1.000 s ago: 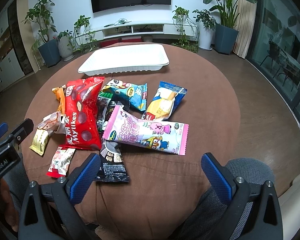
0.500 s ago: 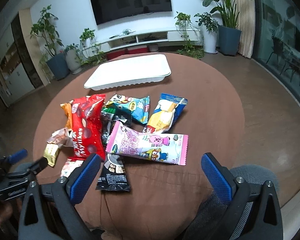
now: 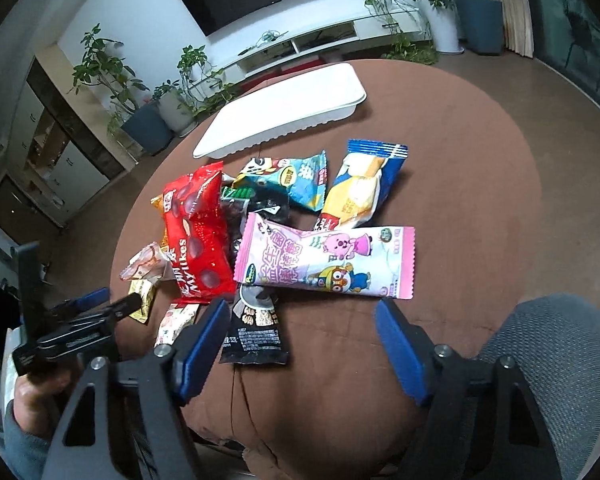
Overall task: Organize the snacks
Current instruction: 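Grasp the gold wrapper with the left tool while the right tool grasps the black packet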
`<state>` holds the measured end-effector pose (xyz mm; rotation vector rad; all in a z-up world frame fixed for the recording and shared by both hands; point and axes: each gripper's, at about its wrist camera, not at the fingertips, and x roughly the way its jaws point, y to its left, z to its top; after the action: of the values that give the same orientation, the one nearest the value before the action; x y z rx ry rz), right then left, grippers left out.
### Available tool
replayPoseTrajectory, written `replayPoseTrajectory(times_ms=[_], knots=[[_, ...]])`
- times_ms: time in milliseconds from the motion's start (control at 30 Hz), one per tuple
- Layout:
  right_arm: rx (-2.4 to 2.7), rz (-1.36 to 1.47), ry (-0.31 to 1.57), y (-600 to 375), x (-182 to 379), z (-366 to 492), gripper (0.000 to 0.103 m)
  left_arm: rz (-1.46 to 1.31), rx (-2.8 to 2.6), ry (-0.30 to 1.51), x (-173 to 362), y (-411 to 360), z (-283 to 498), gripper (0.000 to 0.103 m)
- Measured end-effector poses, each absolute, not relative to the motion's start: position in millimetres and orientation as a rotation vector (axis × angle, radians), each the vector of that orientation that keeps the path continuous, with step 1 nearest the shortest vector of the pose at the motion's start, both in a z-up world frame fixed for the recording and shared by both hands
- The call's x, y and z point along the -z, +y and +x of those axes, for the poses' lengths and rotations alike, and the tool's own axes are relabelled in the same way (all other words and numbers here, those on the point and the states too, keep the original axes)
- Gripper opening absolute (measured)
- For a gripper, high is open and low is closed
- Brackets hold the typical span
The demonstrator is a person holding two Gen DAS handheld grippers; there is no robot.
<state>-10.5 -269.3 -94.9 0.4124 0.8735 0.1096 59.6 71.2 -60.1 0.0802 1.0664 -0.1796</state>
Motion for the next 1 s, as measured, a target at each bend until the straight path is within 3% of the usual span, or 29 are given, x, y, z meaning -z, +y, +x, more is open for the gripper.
replayPoseTrajectory(times_ms=[400,433,567,700,1000], knots=[[-0.113,0.346,0.892,-259,96,2,0.077,0.126,0.185,1.112,76,60,92,0.059],[-0.12,0.337,0.901,-256,97,2,0.073,0.129,0.19,1.112,76,58,94,0.057],[-0.135,0.316,0.931,-250,101,3,0.066,0.143,0.207,1.099,74,53,99,0.029],[-0.15,0.301,0.961,-245,104,2,0.06,0.111,0.23,1.092,73,57,95,0.029],[-0.222,0.318,1.019,-227,108,10,0.059,-0.009,0.285,1.085,72,75,78,0.029]])
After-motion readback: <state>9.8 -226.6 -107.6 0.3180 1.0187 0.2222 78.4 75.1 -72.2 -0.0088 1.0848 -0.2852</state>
